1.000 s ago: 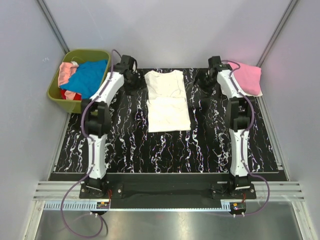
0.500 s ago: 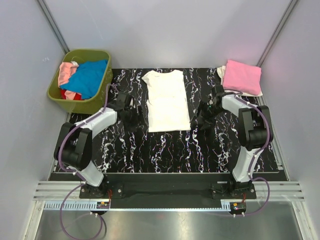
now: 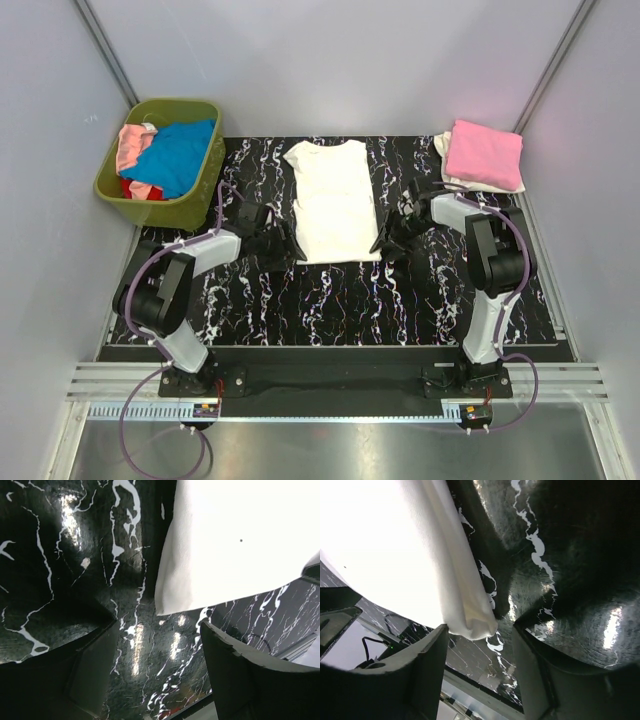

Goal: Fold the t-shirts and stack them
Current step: Fold the tshirt

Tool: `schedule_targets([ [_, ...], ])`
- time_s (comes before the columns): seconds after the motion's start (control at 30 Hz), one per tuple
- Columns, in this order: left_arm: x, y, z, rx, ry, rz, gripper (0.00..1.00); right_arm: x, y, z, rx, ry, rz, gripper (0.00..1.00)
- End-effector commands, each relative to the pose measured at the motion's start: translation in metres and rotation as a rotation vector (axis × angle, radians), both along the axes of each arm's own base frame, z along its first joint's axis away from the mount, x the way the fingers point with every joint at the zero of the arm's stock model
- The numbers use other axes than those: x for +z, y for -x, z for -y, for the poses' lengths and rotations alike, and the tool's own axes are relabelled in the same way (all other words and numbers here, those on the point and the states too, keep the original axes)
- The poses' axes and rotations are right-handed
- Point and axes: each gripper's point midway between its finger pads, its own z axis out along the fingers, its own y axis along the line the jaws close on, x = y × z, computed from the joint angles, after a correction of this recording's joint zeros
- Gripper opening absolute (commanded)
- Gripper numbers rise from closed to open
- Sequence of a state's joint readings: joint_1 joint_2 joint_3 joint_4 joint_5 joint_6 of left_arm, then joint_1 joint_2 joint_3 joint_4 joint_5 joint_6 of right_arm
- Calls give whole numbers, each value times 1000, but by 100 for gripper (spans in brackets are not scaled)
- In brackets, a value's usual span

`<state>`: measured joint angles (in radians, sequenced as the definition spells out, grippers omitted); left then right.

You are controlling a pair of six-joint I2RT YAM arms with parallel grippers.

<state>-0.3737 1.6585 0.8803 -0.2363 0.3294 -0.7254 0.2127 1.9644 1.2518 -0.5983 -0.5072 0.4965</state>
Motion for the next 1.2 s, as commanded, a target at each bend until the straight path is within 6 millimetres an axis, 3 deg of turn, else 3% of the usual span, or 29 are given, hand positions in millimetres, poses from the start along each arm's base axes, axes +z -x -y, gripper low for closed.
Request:
schedule_targets([
  [0.0,-5,-6,3,31,2,22,72,-6,0,-5,30,11,15,57],
  [0.23,-15,-1,6,63,-5,8,68,-8,-4,-6,33,22,12,27],
  [0.4,-21,-5,12,67,-3,6,49,-8,-5,-5,36,21,17,21],
  [0.6,-27,-9,15,68,-16,7,35,-9,-5,-6,39,18,18,10],
  [0.67,-28,-12,14,76,-26,16,23,-8,-6,-6,39,18,21,0],
  [0.73,-25,-15,15,79,-22,37,4,-8,-6,-6,41,18,22,0],
  [0.77,-22,-17,15,76,-21,51,0,-8,-6,-6,40,16,21,0],
  [0.93,1,-16,19,48,-38,104,0,3,-1,-5,35,10,44,0],
  [0.97,13,-16,19,45,-40,134,0,6,1,-5,30,8,47,0],
  [1.17,46,19,24,18,-39,155,0,49,29,-6,15,-47,93,0],
])
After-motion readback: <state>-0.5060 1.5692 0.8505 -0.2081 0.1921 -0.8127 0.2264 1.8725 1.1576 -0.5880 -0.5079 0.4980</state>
